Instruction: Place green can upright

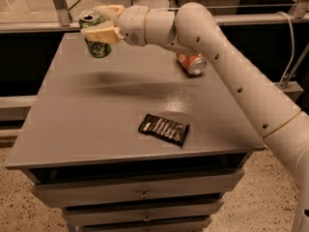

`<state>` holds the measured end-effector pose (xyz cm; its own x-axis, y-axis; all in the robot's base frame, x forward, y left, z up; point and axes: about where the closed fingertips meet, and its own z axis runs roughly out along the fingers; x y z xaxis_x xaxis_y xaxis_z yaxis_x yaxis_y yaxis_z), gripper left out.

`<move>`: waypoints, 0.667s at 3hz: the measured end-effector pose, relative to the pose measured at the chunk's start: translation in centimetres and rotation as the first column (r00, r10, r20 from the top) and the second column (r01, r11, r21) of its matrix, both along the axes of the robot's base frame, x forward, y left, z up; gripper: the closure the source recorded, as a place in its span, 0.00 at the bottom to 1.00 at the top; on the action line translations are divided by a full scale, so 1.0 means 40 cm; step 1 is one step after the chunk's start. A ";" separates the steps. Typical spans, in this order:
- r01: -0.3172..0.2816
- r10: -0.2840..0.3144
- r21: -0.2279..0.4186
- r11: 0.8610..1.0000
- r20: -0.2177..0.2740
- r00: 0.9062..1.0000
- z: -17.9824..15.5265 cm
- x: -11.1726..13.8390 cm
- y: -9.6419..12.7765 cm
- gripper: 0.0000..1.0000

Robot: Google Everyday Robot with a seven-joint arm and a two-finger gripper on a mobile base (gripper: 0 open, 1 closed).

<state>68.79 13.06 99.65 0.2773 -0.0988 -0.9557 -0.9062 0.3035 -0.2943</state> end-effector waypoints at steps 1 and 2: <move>-0.084 0.083 -0.063 0.994 -0.026 0.996 -0.037 -0.015 0.027 1.00; -0.148 0.143 -0.085 0.985 -0.061 0.988 -0.079 -0.032 0.052 1.00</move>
Offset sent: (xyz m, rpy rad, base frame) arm -0.0194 0.0262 -0.0528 -0.1178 0.0951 0.2124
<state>67.51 15.14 96.50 0.2430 -0.1466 -0.9589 -0.9541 0.1421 -0.2635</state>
